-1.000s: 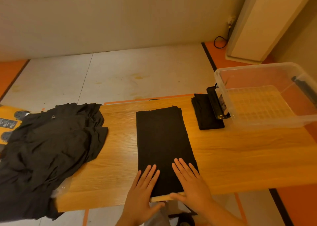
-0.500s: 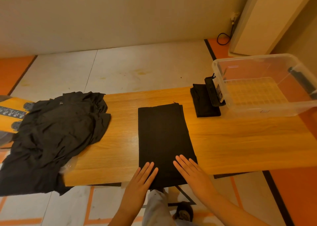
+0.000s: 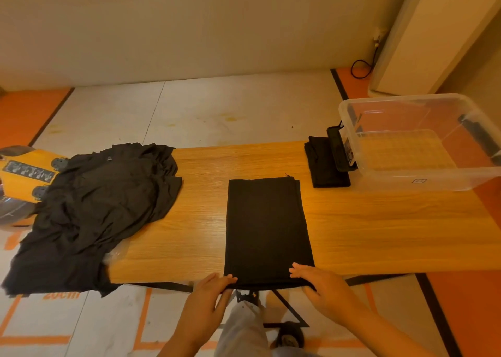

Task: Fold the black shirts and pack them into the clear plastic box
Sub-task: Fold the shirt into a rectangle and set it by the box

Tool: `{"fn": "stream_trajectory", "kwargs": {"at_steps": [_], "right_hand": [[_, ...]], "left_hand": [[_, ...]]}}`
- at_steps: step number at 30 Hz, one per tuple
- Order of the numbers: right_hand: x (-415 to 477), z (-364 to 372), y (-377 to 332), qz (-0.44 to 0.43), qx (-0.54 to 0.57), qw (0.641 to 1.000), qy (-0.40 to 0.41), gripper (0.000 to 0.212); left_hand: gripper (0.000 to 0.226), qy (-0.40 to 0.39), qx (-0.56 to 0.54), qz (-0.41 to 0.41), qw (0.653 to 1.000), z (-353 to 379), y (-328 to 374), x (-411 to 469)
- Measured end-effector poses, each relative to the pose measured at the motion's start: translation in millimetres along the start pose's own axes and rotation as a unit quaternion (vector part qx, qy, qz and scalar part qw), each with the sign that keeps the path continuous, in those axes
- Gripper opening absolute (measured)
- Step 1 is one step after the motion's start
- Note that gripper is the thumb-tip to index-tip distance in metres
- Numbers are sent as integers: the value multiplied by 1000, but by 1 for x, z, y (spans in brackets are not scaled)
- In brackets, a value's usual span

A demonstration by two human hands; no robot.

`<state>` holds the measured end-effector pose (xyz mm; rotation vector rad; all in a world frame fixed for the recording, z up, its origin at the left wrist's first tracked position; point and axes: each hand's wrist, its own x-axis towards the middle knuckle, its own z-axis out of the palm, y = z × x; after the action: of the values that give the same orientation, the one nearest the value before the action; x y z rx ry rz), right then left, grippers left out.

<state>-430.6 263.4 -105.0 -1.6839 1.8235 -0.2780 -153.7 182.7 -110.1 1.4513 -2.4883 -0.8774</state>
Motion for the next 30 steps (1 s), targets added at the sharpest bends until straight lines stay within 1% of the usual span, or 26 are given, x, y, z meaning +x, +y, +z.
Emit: {"fn": "stream_trajectory", "kwargs": {"at_steps": [1,2,3,7,10,17,22,25,28,30], "right_hand": [[2,-5,-3,28,35,999,-2,35],[4,-10,-5,46,68,997,-13,25],[7,-17,-7,56,99,993,-25,19],[16,-41,-6,85,193,977,-19,18],[22,-55,-2,98,239,966,-15,13],[61,-96,-5,122,301,946,-8,14],[106,-122,0,152,310,938,-13,18],[133,-129,3,173,318,932,-26,18],[157,-117,10,207,279,938,-3,13],[169,-103,18,232,239,943,18,22]], "left_hand": [[21,-10,-23,-10,1000,-4,2,3],[11,-18,-52,-25,998,-8,4,4],[14,-19,-74,-36,996,-11,5,7],[14,-13,-153,-69,986,-28,10,24],[13,7,-185,-51,981,-41,15,43],[17,33,-230,-29,972,-68,22,103],[22,15,-238,-41,970,-76,17,158],[19,-16,-237,-60,969,-76,14,192],[16,-39,-221,-78,971,-67,9,217],[15,-55,-201,-89,974,-58,3,225]]}}
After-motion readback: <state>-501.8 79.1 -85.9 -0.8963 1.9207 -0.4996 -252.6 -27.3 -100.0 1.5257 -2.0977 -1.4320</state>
